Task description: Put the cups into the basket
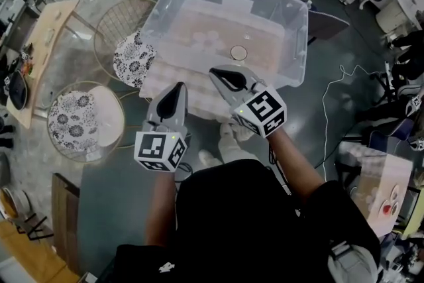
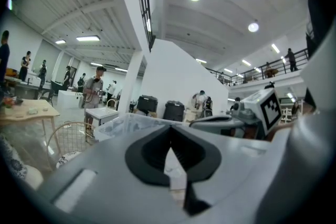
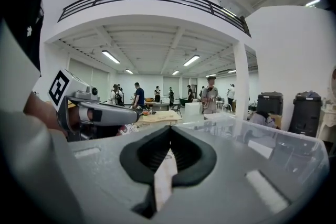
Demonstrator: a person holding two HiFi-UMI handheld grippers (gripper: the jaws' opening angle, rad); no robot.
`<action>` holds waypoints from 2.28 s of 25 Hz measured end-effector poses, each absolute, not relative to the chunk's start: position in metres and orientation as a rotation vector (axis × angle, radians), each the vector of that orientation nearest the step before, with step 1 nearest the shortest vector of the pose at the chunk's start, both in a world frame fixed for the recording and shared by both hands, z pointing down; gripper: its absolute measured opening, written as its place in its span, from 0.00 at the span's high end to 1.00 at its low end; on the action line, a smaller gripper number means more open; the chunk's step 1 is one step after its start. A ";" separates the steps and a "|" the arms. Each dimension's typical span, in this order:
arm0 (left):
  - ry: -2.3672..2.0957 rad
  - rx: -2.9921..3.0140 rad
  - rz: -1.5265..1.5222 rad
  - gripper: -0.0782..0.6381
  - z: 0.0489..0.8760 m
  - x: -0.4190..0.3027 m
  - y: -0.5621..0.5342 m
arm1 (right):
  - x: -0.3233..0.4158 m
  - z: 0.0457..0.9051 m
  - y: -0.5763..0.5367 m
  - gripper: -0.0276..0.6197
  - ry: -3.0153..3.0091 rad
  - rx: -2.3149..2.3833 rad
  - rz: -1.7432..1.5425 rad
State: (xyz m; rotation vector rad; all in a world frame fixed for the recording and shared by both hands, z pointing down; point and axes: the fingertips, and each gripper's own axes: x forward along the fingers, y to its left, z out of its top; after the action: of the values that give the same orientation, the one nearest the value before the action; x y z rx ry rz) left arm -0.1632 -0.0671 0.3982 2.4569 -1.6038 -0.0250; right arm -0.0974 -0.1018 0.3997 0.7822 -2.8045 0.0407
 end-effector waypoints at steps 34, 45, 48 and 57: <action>-1.621 2.518 -0.009 0.88 0.388 -0.101 -0.032 | -0.048 0.394 -0.052 0.95 -2.856 0.781 0.106; -1.652 2.518 -0.001 0.88 0.386 -0.070 -0.004 | -0.029 0.390 -0.026 0.95 -2.901 0.732 0.096; -1.672 2.512 -0.006 0.88 0.381 -0.069 0.002 | -0.028 0.385 -0.020 0.95 -2.914 0.720 0.090; -1.704 2.505 -0.003 0.88 0.374 -0.065 0.016 | -0.024 0.380 -0.007 0.95 -2.928 0.695 0.087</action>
State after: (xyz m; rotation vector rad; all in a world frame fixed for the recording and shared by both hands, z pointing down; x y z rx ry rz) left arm -0.0653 0.0162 0.3742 2.5047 -1.7039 -0.0034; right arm -0.0237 -0.0065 0.3800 0.6952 -2.9282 0.0869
